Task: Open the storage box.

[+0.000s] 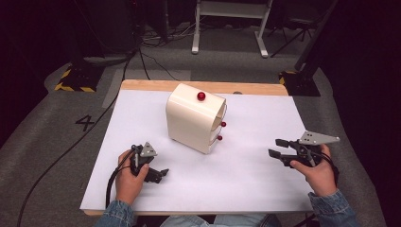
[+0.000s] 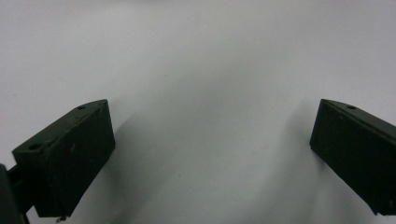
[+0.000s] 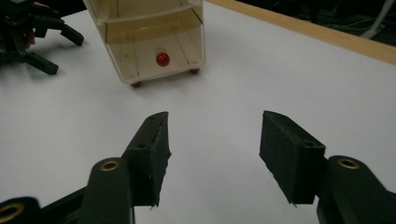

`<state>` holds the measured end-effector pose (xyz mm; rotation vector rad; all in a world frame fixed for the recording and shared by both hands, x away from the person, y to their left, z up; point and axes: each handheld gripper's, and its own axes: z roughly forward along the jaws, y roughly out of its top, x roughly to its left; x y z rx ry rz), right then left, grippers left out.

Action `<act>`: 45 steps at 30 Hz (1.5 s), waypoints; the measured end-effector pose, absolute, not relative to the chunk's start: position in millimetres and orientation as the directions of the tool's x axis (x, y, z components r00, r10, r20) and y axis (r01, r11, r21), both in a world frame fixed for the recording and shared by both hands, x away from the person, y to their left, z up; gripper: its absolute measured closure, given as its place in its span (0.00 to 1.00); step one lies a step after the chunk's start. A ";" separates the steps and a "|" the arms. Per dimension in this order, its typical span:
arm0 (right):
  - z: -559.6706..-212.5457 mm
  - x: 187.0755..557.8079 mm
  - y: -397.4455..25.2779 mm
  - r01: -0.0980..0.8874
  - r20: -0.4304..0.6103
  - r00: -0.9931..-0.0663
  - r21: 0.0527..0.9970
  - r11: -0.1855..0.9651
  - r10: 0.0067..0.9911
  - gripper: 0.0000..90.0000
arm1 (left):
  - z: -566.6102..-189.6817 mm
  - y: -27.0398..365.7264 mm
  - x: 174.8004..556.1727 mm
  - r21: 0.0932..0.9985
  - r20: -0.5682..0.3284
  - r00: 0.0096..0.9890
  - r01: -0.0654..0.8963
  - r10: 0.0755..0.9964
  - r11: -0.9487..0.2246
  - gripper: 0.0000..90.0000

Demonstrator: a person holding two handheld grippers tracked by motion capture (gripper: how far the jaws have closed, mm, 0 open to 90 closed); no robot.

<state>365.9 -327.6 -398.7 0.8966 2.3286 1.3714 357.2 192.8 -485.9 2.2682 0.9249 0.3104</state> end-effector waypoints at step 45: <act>-458.9 454.6 -189.6 0.287 0.085 -0.908 0.839 0.463 0.410 0.80 | -485.7 193.0 357.5 0.655 -0.026 0.723 0.534 0.690 -0.535 0.00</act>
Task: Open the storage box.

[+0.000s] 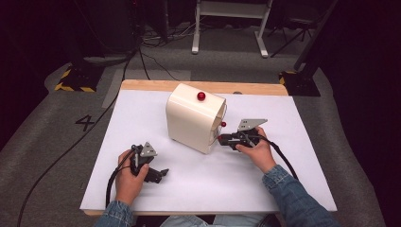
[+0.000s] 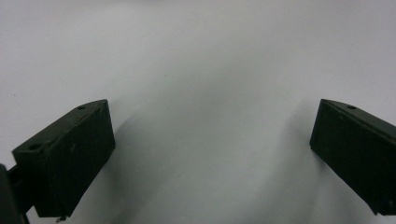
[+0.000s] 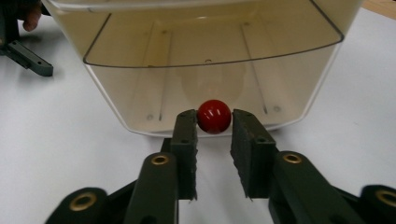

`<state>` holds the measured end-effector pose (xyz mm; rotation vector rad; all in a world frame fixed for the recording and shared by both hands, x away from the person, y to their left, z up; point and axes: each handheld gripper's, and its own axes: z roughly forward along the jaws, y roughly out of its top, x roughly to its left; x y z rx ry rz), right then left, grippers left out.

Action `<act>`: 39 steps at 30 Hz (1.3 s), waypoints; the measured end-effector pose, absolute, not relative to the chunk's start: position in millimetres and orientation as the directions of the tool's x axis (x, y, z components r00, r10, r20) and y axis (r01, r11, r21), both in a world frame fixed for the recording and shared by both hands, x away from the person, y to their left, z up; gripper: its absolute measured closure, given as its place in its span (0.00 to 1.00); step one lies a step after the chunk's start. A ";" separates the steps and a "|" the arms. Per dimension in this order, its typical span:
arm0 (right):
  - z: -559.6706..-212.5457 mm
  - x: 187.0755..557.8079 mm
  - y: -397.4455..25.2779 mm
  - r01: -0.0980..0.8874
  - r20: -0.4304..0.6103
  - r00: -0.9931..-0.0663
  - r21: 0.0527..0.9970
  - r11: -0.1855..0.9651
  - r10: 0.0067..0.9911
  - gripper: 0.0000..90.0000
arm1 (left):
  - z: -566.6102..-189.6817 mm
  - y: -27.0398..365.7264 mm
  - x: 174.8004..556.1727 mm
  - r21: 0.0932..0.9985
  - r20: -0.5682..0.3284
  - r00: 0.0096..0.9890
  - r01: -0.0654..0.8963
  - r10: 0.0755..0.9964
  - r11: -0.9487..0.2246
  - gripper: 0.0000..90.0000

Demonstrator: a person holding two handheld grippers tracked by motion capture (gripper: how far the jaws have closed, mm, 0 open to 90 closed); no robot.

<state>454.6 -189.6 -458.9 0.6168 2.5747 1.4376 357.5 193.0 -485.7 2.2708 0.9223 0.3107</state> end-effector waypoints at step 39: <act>-441.4 402.6 -259.8 0.294 0.042 -0.876 0.836 0.463 0.480 0.83 | -485.5 192.5 357.2 0.655 -0.023 0.722 0.534 0.692 -0.535 0.00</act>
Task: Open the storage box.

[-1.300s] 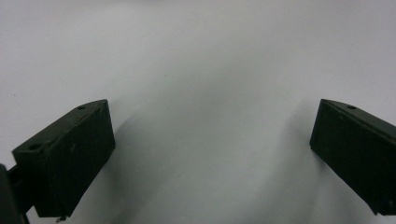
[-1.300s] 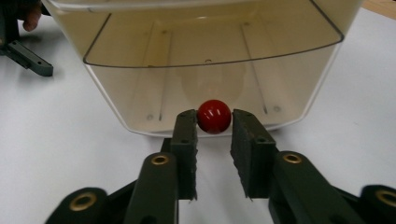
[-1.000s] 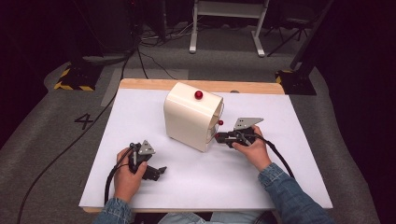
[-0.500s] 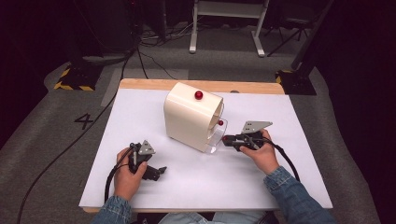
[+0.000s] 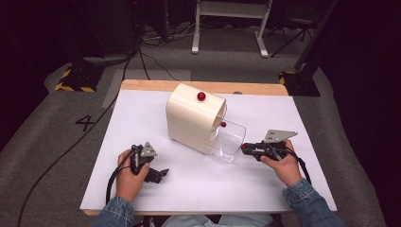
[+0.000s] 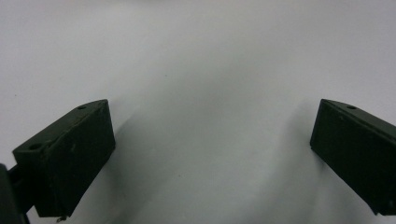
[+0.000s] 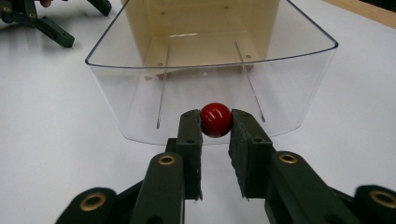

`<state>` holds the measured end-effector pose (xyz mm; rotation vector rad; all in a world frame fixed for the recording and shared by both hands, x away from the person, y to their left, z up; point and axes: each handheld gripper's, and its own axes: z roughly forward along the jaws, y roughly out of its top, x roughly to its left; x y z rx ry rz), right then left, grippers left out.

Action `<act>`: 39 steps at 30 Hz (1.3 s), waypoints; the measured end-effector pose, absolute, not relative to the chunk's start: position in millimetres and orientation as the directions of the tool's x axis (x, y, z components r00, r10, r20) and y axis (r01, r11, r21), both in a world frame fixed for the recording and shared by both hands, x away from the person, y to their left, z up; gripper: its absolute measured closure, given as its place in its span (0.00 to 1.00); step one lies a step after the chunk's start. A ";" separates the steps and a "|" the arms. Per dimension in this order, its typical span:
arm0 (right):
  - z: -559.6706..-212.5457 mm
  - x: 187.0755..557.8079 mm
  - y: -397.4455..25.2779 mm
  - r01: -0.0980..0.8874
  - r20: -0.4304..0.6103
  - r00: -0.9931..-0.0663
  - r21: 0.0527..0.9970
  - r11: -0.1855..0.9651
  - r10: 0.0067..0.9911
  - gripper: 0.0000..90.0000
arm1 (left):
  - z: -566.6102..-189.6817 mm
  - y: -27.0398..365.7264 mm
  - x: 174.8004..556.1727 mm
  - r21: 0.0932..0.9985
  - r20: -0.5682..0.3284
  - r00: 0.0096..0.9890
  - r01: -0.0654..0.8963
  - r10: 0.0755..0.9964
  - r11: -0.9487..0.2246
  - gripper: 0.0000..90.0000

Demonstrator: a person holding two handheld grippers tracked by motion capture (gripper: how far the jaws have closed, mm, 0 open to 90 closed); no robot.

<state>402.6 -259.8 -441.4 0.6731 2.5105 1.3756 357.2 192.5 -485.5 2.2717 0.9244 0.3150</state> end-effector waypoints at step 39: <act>-451.8 390.5 -285.6 0.369 0.080 -0.845 0.804 0.467 0.529 0.73 | -485.5 192.4 357.6 0.653 -0.030 0.722 0.538 0.691 -0.533 0.00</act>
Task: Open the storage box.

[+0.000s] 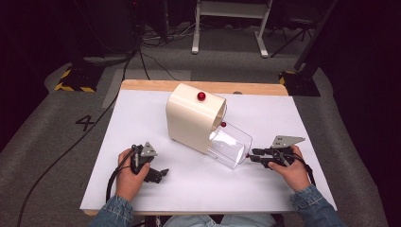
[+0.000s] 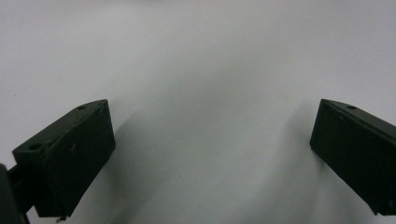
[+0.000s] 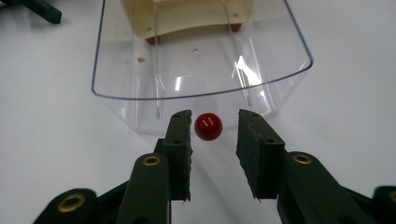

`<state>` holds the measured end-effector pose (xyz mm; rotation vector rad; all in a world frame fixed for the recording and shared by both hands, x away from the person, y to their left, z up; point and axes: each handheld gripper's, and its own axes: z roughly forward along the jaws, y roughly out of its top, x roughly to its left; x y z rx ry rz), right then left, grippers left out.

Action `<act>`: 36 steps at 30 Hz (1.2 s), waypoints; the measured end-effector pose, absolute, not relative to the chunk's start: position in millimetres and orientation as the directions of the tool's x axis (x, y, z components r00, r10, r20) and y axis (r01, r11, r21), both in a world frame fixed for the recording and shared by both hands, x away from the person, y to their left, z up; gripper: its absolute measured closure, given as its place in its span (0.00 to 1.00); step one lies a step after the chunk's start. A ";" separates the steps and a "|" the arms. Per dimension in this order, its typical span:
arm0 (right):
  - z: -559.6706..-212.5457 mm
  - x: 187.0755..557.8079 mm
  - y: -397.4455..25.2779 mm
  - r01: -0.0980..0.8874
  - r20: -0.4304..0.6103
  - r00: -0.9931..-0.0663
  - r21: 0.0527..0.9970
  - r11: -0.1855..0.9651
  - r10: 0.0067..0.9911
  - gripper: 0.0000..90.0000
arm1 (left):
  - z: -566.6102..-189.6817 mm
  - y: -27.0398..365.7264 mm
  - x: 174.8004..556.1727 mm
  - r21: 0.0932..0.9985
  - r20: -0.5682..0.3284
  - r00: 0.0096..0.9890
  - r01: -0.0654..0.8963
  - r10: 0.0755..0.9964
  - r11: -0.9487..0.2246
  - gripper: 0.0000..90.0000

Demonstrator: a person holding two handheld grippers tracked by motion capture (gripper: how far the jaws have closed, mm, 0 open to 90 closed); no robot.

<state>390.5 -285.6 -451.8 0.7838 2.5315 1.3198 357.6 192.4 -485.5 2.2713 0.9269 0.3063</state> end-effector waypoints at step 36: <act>-377.5 433.6 -209.1 0.231 0.035 -0.897 0.887 0.400 0.441 0.71 | -486.2 192.8 356.6 0.660 -0.025 0.721 0.532 0.692 -0.531 0.00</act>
